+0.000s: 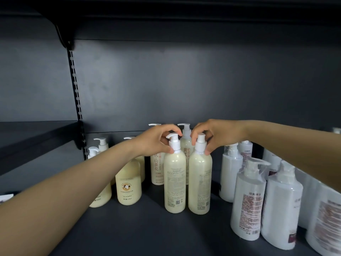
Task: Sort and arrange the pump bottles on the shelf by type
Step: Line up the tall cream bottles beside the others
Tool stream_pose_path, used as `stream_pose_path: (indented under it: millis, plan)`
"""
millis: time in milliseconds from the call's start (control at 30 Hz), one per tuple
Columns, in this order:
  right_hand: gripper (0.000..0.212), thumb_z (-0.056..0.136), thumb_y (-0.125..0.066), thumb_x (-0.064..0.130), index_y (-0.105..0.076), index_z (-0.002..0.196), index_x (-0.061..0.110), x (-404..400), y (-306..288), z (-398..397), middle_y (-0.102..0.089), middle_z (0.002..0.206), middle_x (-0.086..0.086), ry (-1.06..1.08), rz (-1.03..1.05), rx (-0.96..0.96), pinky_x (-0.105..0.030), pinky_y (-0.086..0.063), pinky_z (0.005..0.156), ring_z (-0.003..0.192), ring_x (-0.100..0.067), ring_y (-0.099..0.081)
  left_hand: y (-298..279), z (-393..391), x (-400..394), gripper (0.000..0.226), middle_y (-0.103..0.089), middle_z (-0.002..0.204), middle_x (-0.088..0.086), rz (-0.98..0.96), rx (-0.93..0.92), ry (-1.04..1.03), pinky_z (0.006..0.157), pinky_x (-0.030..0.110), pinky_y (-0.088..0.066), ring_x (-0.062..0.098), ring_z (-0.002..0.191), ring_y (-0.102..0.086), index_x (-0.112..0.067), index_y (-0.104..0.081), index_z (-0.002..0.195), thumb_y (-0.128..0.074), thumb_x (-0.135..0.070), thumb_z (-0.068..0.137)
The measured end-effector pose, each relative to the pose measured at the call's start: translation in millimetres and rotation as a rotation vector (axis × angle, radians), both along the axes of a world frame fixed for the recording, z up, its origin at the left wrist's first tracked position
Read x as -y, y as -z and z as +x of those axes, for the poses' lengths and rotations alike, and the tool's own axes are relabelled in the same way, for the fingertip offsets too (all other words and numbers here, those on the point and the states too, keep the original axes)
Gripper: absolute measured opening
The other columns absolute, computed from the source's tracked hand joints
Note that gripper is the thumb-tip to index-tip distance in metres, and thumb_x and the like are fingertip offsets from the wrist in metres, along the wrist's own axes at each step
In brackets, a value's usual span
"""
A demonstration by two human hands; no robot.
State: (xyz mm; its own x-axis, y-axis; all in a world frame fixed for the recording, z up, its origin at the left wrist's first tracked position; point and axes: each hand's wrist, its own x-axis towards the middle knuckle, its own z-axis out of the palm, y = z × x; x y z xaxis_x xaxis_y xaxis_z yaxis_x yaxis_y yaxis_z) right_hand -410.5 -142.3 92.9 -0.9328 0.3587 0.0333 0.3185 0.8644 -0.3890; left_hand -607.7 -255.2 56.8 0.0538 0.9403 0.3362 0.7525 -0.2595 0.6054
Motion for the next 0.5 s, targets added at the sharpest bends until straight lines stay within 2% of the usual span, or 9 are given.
stream_pose_path:
  millis: [33,100,167,233,300,333,400,433,500]
  plan:
    - [0.032,0.073,-0.077,0.001,-0.066,0.099,0.017,1.0,-0.1,-0.2,-0.064,0.107,-0.004,0.006,0.009,-0.001,-0.029,-0.053,0.086,0.093,-0.019,-0.066,0.3,-0.2,-0.2,0.044,-0.058,0.098,-0.009,0.006,-0.018,-0.024,0.081,0.028,-0.052,0.003,0.072,-0.059,-0.03,-0.055,0.1,-0.071,0.003,0.074]
    - [0.031,0.073,-0.078,0.006,-0.066,0.101,0.013,5.2,-0.8,-1.1,-0.065,0.094,0.008,0.021,0.029,-0.011,-0.016,-0.051,0.077,0.079,-0.003,-0.063,0.9,-1.0,-0.7,0.04,-0.057,0.096,-0.002,0.03,-0.074,-0.089,0.078,0.031,-0.051,0.009,0.073,-0.055,-0.03,-0.055,0.098,-0.074,-0.005,0.073]
    - [0.03,0.073,-0.079,0.014,-0.066,0.1,0.014,10.8,-1.2,-4.0,-0.063,0.083,0.017,0.048,0.076,-0.028,-0.009,-0.047,0.068,0.069,0.006,-0.058,1.9,-2.9,-1.6,0.036,-0.054,0.088,-0.006,0.052,-0.124,-0.166,0.069,0.024,-0.045,0.006,0.069,-0.05,-0.027,-0.056,0.098,-0.076,-0.013,0.072]
    - [0.027,0.074,-0.079,0.023,-0.065,0.095,0.014,12.7,2.6,-9.2,-0.065,0.081,0.013,0.085,0.16,-0.051,-0.013,-0.047,0.064,0.069,0.001,-0.061,3.5,-5.1,-2.8,0.033,-0.051,0.079,-0.009,0.067,-0.141,-0.251,0.064,0.021,-0.04,0.005,0.066,-0.047,-0.023,-0.058,0.098,-0.077,-0.019,0.071]
    - [0.023,0.075,-0.077,0.031,-0.061,0.081,0.018,14.5,8.4,-14.8,-0.066,0.075,0.005,0.139,0.219,-0.075,-0.018,-0.046,0.058,0.066,-0.013,-0.066,5.9,-8.1,-4.3,0.03,-0.05,0.075,-0.011,0.068,-0.127,-0.304,0.064,0.024,-0.039,0.008,0.067,-0.047,-0.018,-0.059,0.093,-0.077,-0.024,0.071]
    - [0.025,0.075,-0.077,0.034,-0.055,0.072,0.021,14.1,10.9,-16.9,-0.064,0.071,0.004,0.159,0.232,-0.087,-0.018,-0.045,0.055,0.062,-0.015,-0.065,6.3,-9.4,-4.4,0.029,-0.05,0.074,-0.011,0.059,-0.115,-0.312,0.064,0.024,-0.039,0.009,0.068,-0.047,-0.016,-0.059,0.092,-0.076,-0.025,0.071]
    - [0.032,0.074,-0.077,0.037,-0.049,0.065,0.026,14.3,9.7,-17.6,-0.056,0.067,0.01,0.18,0.249,-0.068,-0.018,-0.039,0.055,0.06,-0.008,-0.055,5.1,-11.7,-2.5,0.03,-0.052,0.077,-0.011,0.019,-0.07,-0.287,0.067,0.022,-0.04,0.008,0.071,-0.05,-0.014,-0.061,0.099,-0.075,-0.021,0.073]
    - [0.028,0.073,-0.078,0.036,-0.052,0.068,0.027,14.5,6.9,-15.8,-0.054,0.07,0.012,0.181,0.22,-0.037,-0.018,-0.038,0.059,0.065,-0.005,-0.052,3.5,-12.1,-0.6,0.033,-0.053,0.082,-0.011,-0.008,-0.041,-0.26,0.07,0.02,-0.042,0.006,0.074,-0.051,-0.013,-0.061,0.105,-0.074,-0.017,0.075]
    - [0.021,0.073,-0.079,0.024,-0.063,0.088,0.022,12.3,2.2,-12.0,-0.06,0.087,0.01,0.174,0.075,0.017,-0.02,-0.045,0.07,0.081,-0.008,-0.056,0.4,-13.0,2.5,0.038,-0.057,0.096,-0.007,-0.046,0.005,-0.23,0.081,0.021,-0.044,0.007,0.084,-0.055,-0.013,-0.06,0.114,-0.071,-0.01,0.077]
